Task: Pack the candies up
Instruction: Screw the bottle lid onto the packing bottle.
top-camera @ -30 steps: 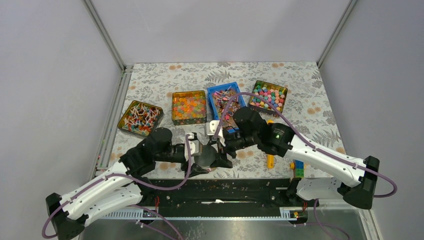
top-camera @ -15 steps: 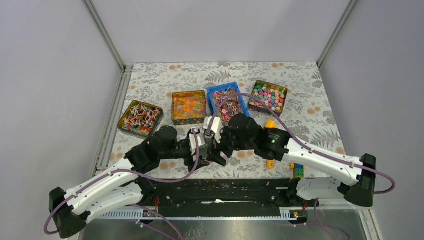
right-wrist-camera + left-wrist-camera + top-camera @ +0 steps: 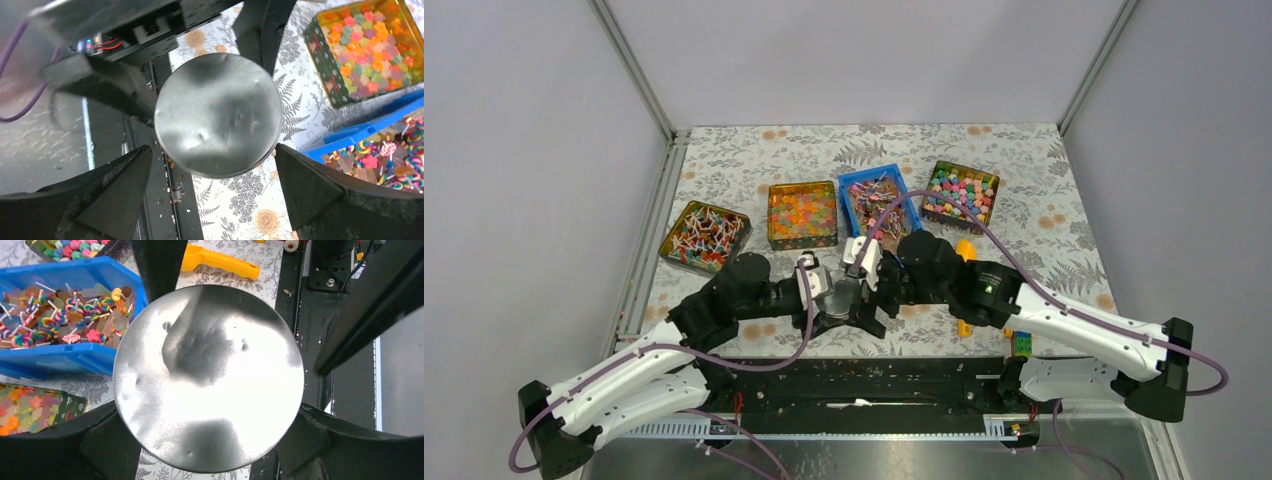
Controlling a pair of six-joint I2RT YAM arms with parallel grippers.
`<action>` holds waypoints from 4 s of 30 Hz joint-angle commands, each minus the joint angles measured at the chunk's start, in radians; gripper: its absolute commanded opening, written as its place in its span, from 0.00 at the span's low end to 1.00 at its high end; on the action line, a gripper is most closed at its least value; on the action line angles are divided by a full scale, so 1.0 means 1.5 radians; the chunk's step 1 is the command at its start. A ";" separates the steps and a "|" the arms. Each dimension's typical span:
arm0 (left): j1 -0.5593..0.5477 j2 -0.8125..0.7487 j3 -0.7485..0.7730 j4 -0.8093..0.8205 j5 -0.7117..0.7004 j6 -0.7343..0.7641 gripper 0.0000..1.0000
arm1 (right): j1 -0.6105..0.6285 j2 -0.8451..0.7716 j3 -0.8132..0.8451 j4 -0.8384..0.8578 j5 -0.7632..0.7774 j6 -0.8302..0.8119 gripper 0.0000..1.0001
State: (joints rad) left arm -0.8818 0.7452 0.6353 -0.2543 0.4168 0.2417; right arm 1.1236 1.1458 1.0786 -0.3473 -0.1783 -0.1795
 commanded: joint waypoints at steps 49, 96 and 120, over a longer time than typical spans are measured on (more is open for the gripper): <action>-0.003 0.009 0.044 0.059 0.185 0.015 0.36 | -0.093 0.055 0.021 -0.012 -0.332 -0.106 0.77; -0.002 0.014 0.028 0.035 0.195 0.023 0.35 | -0.153 -0.093 -0.021 -0.003 -0.412 -0.183 0.99; -0.003 0.056 0.071 0.045 0.241 0.037 0.35 | -0.152 0.031 0.013 -0.007 -0.481 -0.207 0.98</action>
State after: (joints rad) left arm -0.8837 0.8341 0.6727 -0.2771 0.7319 0.2710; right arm 0.9005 1.1782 1.0840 -0.3542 -0.9085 -0.4683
